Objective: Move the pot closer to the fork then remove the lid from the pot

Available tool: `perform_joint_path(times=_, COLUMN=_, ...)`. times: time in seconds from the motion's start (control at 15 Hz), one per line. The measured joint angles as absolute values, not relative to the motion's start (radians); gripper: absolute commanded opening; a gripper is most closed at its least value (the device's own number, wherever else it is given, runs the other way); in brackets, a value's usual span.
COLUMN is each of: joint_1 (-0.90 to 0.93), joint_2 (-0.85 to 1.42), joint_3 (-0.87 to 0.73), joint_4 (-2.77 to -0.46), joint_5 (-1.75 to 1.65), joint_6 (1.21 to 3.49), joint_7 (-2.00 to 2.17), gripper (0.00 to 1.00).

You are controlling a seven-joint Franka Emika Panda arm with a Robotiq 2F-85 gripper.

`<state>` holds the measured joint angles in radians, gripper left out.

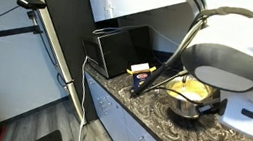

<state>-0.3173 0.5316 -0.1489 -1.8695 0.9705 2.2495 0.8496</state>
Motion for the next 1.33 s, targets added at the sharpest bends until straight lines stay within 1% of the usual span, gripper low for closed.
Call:
perform_joint_path(times=0.53, joint_1=-0.266, joint_2=0.519, joint_3=-0.149, joint_4=-1.914, joint_5=0.971, joint_6=2.246, joint_7=0.786, gripper=0.03)
perform_joint_path(times=1.33, joint_1=-0.266, joint_2=0.550, joint_3=-0.159, joint_4=-1.910, joint_5=0.972, joint_6=2.250, joint_7=0.769, gripper=0.03)
